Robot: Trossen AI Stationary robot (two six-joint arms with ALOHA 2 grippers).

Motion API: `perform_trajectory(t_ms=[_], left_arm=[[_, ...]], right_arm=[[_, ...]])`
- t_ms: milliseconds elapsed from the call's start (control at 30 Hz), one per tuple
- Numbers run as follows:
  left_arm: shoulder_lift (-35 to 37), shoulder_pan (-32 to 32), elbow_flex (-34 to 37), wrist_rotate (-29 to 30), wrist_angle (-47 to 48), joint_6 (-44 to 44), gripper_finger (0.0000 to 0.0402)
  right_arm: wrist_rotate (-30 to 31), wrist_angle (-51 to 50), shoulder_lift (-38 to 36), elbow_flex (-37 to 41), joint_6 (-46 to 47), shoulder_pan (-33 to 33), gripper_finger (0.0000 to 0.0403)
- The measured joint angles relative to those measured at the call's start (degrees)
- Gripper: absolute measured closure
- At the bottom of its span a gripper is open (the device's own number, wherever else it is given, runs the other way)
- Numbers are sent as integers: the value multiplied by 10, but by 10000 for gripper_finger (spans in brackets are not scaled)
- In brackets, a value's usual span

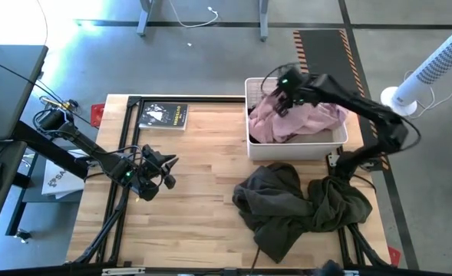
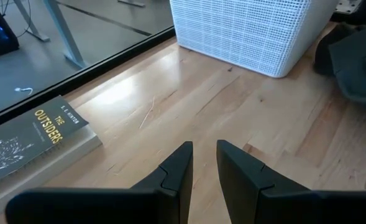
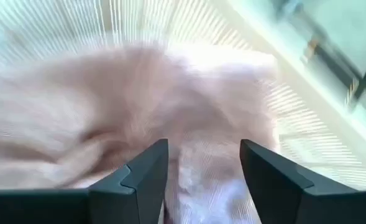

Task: Sort clothes
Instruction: Put the pink shirt into the laundry bin

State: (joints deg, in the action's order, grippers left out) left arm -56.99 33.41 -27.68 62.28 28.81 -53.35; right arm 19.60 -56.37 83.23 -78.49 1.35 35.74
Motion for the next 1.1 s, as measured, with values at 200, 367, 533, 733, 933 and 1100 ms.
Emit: perform_trajectory(t_ms=[200, 367, 533, 733, 933, 1100], left_arm=[[0, 0, 0, 0, 0, 0, 330], [0, 0, 0, 0, 0, 0, 330], [0, 0, 0, 4, 0, 0, 330], [0, 0, 0, 5, -3, 0, 330], [0, 0, 0, 2, -4, 0, 330], [0, 0, 0, -1, -4, 0, 330]], right_arm=[[30, 22, -121, -13, 111, -24, 205], [33, -107, -159, -13, 247, -31, 211], [62, -268, -118, -13, 329, -37, 222], [65, -326, -11, -13, 352, -36, 248], [12, -201, 120, -13, 246, -36, 273], [-33, -91, 213, -14, 157, -31, 277]])
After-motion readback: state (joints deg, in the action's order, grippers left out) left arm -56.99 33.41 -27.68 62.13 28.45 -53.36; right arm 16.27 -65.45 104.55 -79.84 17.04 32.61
